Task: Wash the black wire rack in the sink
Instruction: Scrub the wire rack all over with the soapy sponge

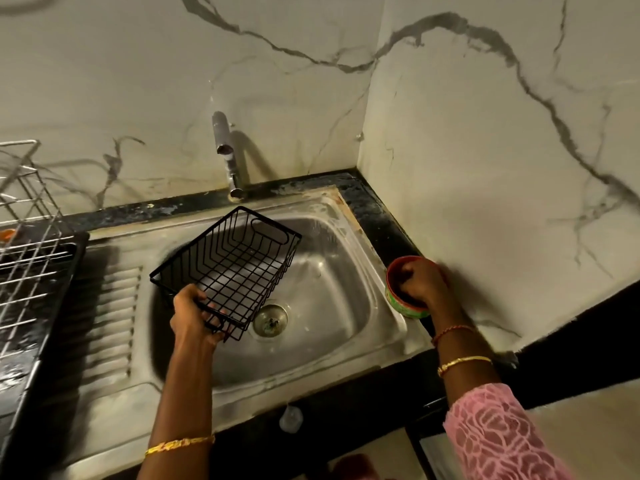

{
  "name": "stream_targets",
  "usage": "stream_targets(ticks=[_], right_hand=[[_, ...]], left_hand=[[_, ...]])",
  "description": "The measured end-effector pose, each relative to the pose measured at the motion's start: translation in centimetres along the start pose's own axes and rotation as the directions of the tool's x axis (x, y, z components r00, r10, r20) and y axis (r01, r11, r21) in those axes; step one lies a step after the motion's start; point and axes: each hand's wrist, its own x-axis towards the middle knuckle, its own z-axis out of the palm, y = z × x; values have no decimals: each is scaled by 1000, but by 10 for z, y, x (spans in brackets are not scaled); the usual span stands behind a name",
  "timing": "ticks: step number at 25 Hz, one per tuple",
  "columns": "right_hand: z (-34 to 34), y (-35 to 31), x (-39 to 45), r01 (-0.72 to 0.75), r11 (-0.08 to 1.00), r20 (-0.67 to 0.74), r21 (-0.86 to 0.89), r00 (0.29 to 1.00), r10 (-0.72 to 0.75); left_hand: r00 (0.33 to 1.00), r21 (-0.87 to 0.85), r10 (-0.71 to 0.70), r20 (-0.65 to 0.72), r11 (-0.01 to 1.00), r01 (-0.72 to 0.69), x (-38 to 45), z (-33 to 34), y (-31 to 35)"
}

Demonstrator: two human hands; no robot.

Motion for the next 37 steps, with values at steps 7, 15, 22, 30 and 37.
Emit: stream_targets(ticks=[7, 15, 22, 30, 37], right_hand=[[-9, 8, 9, -140, 908, -214, 396, 947, 239], [28, 2, 12, -105, 982, -224, 154, 965, 138], [-4, 9, -6, -7, 996, -183, 91, 983, 24], [3, 1, -6, -44, 994, 20, -101, 999, 46], [-21, -41, -37, 242, 828, -357, 506, 933, -54]], left_hand=[[1000, -53, 20, 13, 998, -20, 3, -4, 2], [1000, -46, 9, 11, 999, -8, 5, -5, -3], [1000, -33, 16, 4, 999, -16, 2, -6, -8], [999, -47, 33, 0, 998, -33, -8, 0, -11], [988, -108, 146, 57, 984, -139, -22, 1, -11]])
